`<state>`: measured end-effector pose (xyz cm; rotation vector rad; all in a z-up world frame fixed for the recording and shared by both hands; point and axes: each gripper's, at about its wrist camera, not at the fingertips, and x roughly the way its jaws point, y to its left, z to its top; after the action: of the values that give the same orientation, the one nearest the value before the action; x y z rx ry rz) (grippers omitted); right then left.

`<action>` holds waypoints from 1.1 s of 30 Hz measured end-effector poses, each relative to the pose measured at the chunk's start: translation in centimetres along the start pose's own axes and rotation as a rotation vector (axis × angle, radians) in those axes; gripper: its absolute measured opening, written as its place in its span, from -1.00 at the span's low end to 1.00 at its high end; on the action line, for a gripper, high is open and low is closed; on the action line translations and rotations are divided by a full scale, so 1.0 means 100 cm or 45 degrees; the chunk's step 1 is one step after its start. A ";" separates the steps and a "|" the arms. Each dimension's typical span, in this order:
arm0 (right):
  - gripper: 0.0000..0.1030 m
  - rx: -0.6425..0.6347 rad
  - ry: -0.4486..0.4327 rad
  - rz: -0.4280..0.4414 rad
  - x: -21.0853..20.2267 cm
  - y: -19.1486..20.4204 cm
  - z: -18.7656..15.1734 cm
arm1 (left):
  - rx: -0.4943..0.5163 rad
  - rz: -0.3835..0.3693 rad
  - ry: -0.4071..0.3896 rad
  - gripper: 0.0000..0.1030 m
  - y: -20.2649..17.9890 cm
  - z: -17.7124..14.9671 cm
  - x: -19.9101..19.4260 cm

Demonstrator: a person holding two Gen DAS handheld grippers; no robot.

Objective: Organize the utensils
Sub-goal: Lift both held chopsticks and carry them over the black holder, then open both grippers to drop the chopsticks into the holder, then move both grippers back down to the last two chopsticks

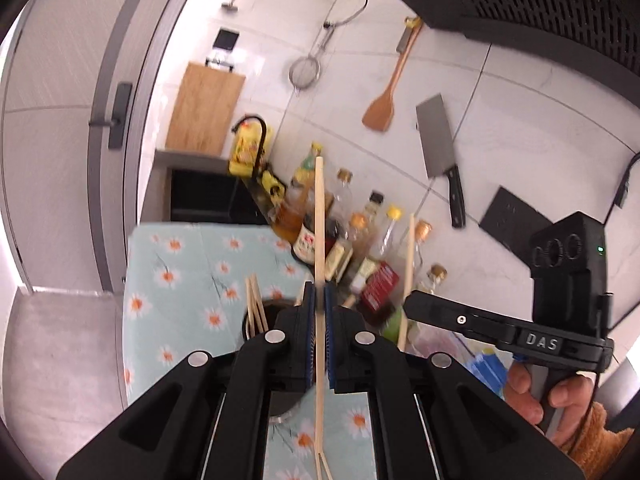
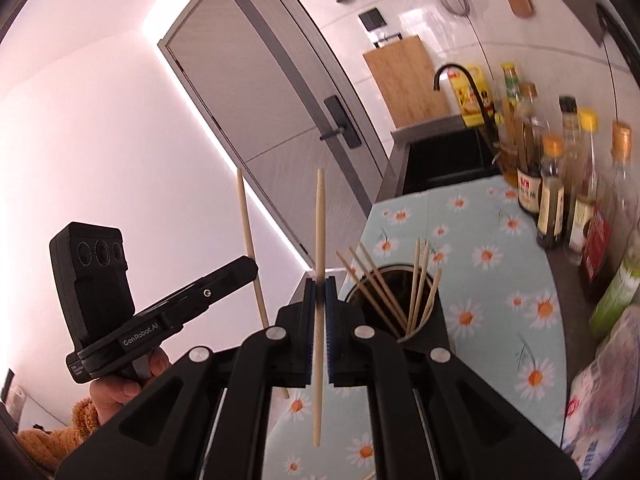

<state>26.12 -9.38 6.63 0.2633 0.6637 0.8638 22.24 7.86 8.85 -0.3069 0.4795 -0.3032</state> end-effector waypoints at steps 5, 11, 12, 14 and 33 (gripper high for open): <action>-0.89 -0.148 -0.137 -0.104 0.001 0.007 0.021 | 0.034 0.049 -0.118 -0.93 -0.005 0.018 0.010; -0.89 -0.161 -0.243 -0.128 0.011 -0.002 0.036 | 0.086 0.111 -0.222 -0.92 -0.007 0.031 0.025; -0.89 -0.149 -0.245 -0.124 0.014 -0.005 0.037 | 0.085 0.126 -0.241 -0.92 -0.006 0.032 0.027; -0.89 -0.147 -0.258 -0.124 0.021 -0.010 0.039 | 0.079 0.131 -0.241 -0.92 -0.002 0.033 0.035; -0.61 -0.162 -0.185 -0.238 0.054 -0.035 0.016 | 0.031 0.200 -0.135 -0.85 0.023 -0.006 0.076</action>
<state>31.83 -7.31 3.89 0.1453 0.4871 0.6971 28.89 7.17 4.47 -0.2584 0.3928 -0.1388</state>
